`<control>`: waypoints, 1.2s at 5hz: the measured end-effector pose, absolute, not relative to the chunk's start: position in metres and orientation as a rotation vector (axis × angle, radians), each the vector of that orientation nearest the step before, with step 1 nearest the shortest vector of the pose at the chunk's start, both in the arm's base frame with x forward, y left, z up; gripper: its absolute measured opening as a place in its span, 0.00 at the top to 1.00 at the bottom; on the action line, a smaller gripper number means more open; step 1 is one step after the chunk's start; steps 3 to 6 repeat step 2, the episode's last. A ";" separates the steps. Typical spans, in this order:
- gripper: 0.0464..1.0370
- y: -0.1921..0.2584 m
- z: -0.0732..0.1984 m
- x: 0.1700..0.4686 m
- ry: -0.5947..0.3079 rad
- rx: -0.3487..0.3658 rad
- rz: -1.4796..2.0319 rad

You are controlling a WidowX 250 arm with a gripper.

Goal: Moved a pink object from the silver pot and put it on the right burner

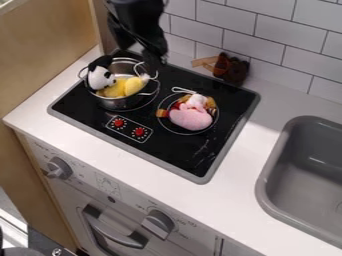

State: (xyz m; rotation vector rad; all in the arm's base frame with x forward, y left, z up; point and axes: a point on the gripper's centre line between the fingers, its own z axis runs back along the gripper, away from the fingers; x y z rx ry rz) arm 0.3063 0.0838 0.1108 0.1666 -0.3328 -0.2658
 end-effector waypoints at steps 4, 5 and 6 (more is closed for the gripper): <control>0.04 0.114 0.126 0.299 -0.272 0.157 -0.291; 0.04 0.114 0.126 0.299 -0.272 0.157 -0.291; 0.04 0.114 0.126 0.299 -0.272 0.157 -0.291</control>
